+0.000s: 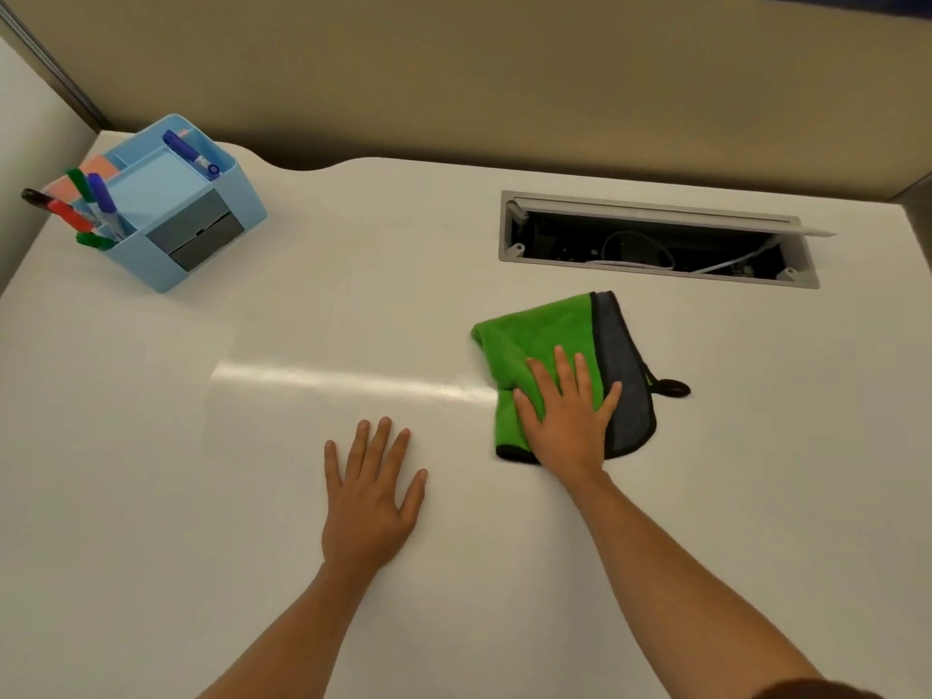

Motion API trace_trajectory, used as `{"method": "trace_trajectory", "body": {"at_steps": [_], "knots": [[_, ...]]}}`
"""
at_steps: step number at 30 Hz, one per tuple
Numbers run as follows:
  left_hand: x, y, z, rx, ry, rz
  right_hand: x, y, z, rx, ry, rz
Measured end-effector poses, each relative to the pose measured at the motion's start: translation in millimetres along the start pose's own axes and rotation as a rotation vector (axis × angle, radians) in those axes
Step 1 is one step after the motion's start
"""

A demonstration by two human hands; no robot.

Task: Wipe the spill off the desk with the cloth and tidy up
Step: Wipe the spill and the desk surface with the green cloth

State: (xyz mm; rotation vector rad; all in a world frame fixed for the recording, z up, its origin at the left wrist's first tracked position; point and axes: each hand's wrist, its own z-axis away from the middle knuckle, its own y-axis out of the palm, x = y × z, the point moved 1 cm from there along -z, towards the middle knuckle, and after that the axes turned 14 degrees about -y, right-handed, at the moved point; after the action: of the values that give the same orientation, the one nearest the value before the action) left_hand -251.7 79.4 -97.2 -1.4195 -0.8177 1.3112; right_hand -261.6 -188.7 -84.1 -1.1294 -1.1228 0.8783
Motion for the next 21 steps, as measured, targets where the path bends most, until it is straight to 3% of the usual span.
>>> {"method": "trace_trajectory", "body": {"at_steps": [6,16,21], "knots": [[-1,0,-1,0.003,0.011,-0.018,27,-1,-74,0.047,0.067,-0.062],[2,1,-6,0.008,0.047,-0.037,122,30,-75,0.125,-0.510,0.001],[16,-11,-5,-0.044,0.060,0.071,91,23,-63,0.057,-0.483,-0.003]]}}
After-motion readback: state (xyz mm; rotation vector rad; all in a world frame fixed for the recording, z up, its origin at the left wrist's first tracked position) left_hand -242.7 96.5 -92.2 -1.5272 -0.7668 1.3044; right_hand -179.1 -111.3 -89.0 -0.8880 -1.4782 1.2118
